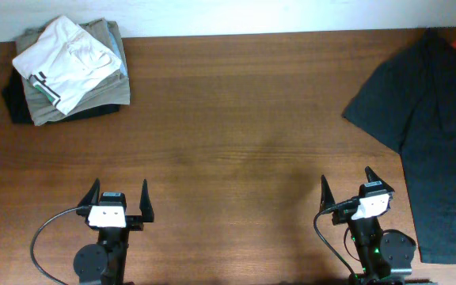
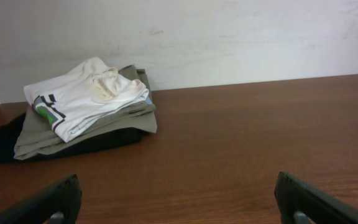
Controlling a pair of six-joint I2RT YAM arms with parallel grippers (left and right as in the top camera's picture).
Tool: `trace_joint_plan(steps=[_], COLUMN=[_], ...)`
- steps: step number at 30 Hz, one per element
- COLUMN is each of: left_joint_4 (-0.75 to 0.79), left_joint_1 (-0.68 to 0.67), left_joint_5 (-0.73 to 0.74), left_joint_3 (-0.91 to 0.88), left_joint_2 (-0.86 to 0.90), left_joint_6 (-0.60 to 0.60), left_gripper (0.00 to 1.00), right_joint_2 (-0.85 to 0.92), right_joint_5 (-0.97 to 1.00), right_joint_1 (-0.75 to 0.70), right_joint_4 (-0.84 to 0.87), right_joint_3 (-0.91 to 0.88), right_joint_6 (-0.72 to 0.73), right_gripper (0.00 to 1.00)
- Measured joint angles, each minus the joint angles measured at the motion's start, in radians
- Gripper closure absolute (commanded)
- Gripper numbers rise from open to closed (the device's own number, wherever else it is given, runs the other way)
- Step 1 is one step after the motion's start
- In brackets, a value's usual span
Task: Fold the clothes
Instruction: 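Move the right gripper toward the clothes pile at the right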
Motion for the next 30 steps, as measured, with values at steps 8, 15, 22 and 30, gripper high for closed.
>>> trace_joint_plan(steps=[8,15,22,30], left_joint_4=[0.0,0.0,0.0,0.0], left_joint_1=[0.0,0.0,0.0,0.0], left_joint_5=[0.0,0.0,0.0,0.0], left_joint_3=[0.0,0.0,0.0,0.0], left_joint_2=[0.0,0.0,0.0,0.0], left_joint_6=[0.0,0.0,0.0,0.0], left_gripper=[0.01,0.01,0.01,0.01], right_joint_2=[0.0,0.0,0.0,0.0], right_joint_5=[0.0,0.0,0.0,-0.013], right_joint_1=[0.0,0.0,0.0,0.0], right_joint_4=[0.0,0.0,0.0,0.009], right_joint_3=[0.0,0.0,0.0,0.0], right_joint_6=[0.0,-0.001,0.0,0.007], right_gripper=[0.01,0.01,0.01,0.01])
